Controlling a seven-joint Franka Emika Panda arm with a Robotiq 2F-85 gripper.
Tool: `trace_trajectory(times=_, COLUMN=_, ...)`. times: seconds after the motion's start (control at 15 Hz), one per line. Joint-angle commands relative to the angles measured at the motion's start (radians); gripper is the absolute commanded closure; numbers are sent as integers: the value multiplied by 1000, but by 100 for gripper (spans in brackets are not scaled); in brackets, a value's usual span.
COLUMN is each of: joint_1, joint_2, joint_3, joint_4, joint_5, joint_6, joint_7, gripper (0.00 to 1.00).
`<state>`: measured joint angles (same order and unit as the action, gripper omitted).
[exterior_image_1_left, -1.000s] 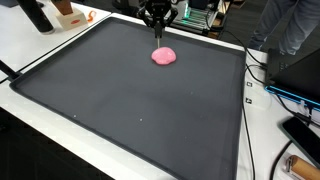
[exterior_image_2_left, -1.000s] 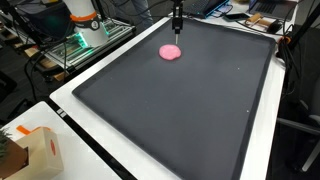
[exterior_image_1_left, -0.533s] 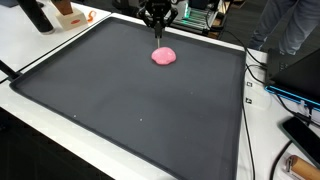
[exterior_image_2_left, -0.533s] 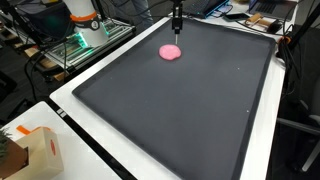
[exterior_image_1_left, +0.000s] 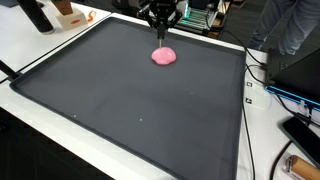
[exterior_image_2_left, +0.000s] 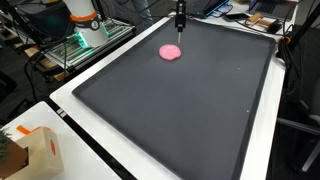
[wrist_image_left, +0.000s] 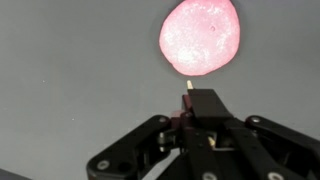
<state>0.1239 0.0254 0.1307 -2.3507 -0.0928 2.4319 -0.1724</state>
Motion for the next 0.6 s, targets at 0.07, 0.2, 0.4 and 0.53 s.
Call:
trace_trajectory(times=0.07, joint_1=48, joint_2=32, joint_3=33, joint_4=41, joint_5=-139, joint_6=-60, joint_7=229, gripper=97)
trace_trajectory(times=0.2, joint_1=75, joint_2=49, joint_3=50, joint_4=61, joint_5=-200, joint_6=-89, joint_7=328, gripper=97)
trace_trajectory(times=0.4, joint_1=118, joint_2=83, joint_3=72, joint_4=98, joint_5=-279, joint_6=-131, joint_7=460, gripper=97)
trace_trajectory(times=0.53, joint_1=150, joint_2=112, joint_3=83, joint_4=127, joint_5=-333, joint_6=-167, joint_7=549, gripper=97)
